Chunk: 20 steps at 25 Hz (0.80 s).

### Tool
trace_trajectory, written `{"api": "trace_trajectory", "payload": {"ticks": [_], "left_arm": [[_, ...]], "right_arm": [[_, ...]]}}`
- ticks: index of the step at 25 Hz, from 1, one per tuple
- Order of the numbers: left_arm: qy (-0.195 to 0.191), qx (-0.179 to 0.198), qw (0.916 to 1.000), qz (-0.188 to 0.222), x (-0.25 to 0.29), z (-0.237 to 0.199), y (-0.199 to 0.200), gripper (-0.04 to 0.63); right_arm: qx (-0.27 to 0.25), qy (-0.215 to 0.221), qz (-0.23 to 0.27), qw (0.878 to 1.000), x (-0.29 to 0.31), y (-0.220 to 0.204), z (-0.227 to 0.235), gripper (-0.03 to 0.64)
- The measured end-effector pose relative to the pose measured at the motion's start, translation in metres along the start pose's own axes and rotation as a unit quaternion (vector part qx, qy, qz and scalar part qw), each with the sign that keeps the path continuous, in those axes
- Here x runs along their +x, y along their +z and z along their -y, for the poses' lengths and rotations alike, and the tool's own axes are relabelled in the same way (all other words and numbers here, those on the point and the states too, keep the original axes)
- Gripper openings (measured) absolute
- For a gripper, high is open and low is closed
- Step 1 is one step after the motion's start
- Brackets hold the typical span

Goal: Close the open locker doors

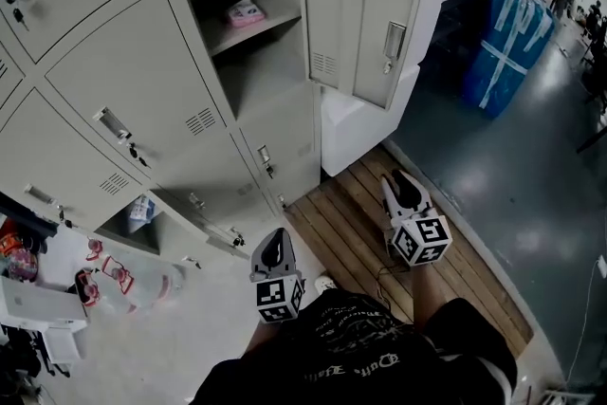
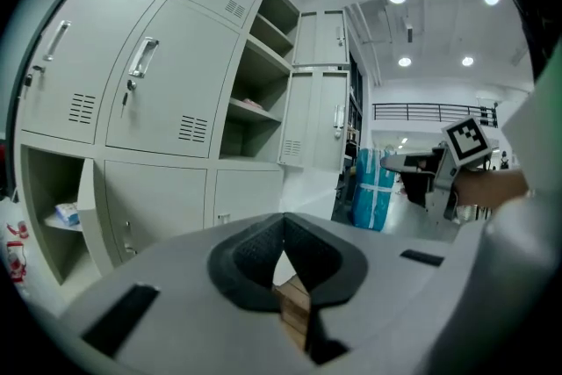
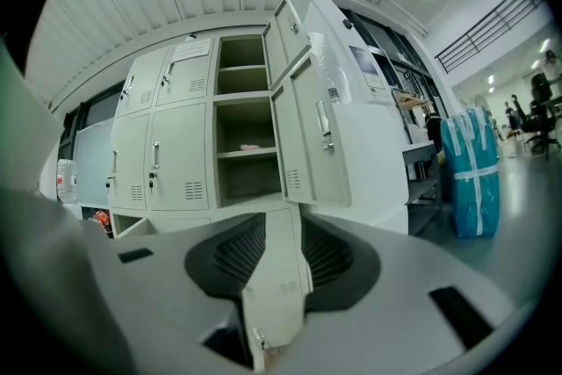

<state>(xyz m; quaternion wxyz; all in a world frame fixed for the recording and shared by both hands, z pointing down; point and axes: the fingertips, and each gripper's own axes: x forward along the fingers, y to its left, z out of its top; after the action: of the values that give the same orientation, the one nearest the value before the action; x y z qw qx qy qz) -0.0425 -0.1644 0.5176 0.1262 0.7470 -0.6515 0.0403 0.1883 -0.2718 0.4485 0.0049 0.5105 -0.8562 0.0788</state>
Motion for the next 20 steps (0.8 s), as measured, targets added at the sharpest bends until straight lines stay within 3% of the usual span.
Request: {"api": "trace_trajectory", "payload": {"ticks": [11,20], "left_arm": [[0.022,-0.002,0.9997,0.007,0.042,-0.009,0.013,0.008],[0.040,-0.015,0.9990,0.016,0.059,-0.016,0.017,0.006]], "right_arm": [[-0.036,-0.001,0.062,0.997,0.080,0.082,0.072,0.114],[-0.075,0.022,0.038,0.996,0.133,0.102,0.100,0.112]]}}
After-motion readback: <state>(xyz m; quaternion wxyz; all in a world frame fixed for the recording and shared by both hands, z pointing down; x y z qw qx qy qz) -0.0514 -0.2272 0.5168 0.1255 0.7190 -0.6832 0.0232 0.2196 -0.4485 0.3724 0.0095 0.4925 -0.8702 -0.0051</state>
